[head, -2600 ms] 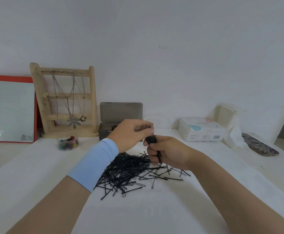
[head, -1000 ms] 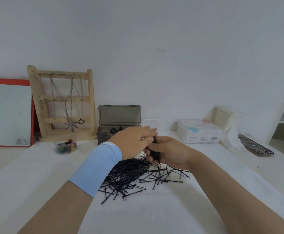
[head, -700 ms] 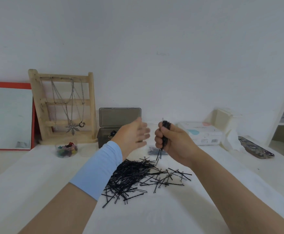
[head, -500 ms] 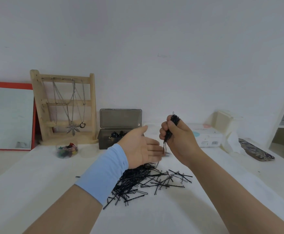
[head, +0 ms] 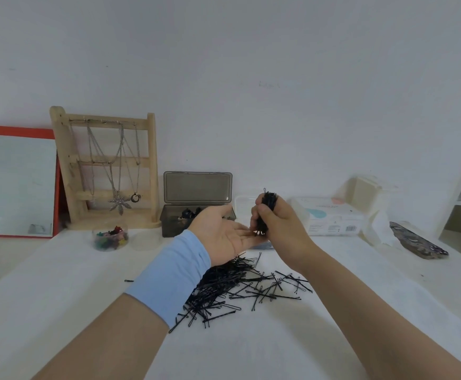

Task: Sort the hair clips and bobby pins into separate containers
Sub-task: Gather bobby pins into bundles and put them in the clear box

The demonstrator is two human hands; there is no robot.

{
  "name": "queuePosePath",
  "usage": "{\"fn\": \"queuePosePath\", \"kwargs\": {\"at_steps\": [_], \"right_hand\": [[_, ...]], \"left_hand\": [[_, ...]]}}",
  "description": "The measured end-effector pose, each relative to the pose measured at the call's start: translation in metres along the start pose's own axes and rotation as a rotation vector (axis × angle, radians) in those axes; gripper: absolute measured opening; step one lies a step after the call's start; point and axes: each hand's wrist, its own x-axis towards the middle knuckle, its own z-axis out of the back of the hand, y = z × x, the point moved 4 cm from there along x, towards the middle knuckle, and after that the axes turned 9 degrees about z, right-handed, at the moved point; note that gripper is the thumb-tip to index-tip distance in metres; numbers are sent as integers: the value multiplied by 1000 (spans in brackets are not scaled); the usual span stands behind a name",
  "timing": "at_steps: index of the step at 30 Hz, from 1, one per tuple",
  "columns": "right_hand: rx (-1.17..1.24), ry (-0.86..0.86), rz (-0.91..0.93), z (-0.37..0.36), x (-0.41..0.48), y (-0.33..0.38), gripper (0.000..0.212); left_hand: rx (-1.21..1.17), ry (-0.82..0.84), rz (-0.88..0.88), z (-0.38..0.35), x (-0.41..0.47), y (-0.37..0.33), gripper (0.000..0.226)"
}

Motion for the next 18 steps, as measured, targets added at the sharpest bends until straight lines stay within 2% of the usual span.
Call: {"fn": "queuePosePath", "kwargs": {"at_steps": [3,10,12,13,15,16,18], "right_hand": [[23,-2,-3,2,1,2,20],[126,66,-44,3,0,5,23],[144,74,-85,3,0,4,19],[168,76,-101,4,0,4,17],[225,97,-130,7,0,4,16],[243,114,-158,8,0,3,17],[241,167,-229,9,0,-1,18]], "left_hand": [[-48,-17,-23,-1,-3,-2,70],[-100,86,6,-7,-4,-3,78],[142,9,23,-3,-6,-4,79],[340,-93,-2,0,-7,-7,78],[685,-307,-191,3,-12,-20,68],[800,-357,-317,-2,-16,-27,65],[1012,-385,-469,-16,-23,-33,75]]}}
